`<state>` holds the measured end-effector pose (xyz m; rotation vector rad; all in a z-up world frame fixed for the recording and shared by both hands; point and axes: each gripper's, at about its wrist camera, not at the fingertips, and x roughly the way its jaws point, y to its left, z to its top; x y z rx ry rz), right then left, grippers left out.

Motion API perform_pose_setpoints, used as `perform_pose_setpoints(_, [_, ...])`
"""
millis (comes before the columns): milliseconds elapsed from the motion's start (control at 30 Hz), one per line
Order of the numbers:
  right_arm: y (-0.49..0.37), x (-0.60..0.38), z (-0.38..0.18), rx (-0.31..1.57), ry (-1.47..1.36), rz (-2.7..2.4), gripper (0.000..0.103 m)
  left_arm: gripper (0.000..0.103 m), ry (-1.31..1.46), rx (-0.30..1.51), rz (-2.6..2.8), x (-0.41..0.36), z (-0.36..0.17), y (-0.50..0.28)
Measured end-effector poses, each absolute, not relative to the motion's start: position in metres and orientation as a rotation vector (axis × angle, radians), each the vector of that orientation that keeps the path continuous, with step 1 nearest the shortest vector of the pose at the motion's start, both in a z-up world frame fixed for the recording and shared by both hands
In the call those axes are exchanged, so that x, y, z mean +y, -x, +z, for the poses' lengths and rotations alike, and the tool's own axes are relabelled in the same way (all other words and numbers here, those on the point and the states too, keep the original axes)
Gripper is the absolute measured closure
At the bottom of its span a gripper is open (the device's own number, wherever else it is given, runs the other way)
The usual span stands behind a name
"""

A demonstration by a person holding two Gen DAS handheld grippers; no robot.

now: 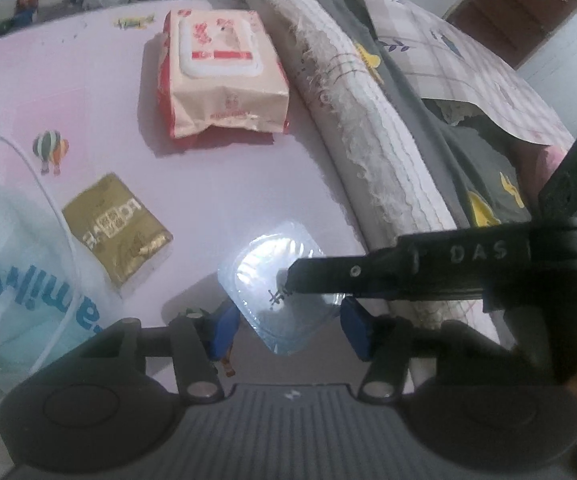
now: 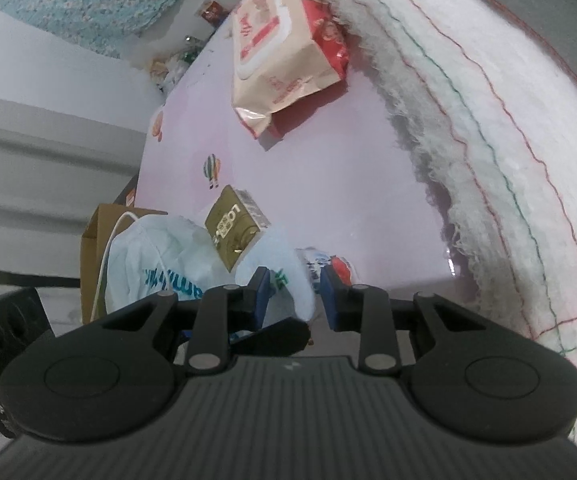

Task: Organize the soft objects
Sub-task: 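Lift the white lid with the right tool off the bed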

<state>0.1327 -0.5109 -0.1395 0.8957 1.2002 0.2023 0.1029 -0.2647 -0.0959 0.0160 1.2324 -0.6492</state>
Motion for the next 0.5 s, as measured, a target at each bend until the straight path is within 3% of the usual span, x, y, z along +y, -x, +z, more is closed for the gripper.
perform_pose_setpoints(500, [-0.1273,-0.5117,-0.1381,1.177,-0.882,0.174,0.072,0.049,-0.076,1.199,-0.678,-0.2672,-0.0965,-0.099])
